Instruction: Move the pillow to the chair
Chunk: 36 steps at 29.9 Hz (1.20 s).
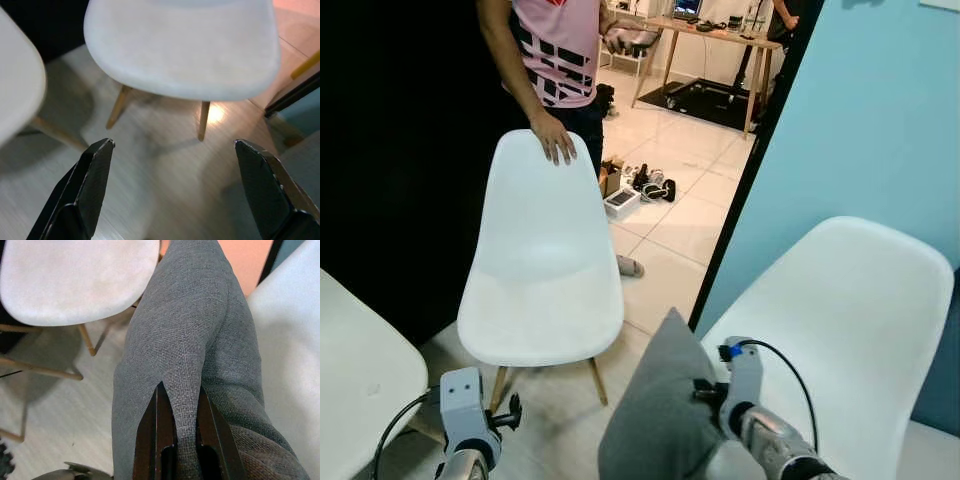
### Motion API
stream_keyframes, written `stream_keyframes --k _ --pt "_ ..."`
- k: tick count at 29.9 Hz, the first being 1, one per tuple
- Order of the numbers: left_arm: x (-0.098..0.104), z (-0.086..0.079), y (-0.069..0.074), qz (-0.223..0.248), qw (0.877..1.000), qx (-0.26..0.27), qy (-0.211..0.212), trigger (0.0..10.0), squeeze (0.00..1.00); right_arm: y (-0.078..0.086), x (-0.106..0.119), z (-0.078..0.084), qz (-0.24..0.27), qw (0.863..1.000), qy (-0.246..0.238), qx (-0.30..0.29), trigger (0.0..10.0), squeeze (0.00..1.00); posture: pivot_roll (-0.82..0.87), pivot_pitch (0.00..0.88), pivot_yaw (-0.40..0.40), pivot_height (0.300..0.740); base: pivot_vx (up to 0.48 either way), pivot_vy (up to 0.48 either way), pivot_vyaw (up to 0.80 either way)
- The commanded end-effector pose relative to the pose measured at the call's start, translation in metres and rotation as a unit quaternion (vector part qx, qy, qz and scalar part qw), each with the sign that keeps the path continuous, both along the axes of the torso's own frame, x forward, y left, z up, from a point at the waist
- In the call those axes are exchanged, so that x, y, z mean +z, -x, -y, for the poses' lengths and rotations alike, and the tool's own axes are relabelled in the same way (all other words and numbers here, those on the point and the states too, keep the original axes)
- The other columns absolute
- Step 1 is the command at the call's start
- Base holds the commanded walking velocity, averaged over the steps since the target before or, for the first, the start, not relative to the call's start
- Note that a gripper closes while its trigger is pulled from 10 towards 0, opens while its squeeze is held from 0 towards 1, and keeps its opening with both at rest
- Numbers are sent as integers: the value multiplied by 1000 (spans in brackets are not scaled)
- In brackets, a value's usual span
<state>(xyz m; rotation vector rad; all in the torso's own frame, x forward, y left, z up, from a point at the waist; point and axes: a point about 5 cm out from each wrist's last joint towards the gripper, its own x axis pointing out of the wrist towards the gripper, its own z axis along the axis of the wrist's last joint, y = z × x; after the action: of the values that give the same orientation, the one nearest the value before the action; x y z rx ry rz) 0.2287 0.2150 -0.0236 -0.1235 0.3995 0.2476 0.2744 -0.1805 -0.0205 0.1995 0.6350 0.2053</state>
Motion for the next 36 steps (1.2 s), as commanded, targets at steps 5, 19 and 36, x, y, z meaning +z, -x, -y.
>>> stream_keyframes --k 5,19,36 --pt "-2 -3 2 -2 1000 3 -7 10000 0 -1 2 1 14 1000 2 0 10000 0 95 0 -104 720 0 339 0" --pt "-2 -3 0 3 1000 -1 -14 10000 0 4 -1 13 4 1000 10 -10 10000 0 94 0 -104 720 0 0 0" --pt "-1 -5 1 12 1000 9 -21 10000 0 16 -8 21 1 1000 23 3 10000 0 101 0 -103 720 0 0 0"
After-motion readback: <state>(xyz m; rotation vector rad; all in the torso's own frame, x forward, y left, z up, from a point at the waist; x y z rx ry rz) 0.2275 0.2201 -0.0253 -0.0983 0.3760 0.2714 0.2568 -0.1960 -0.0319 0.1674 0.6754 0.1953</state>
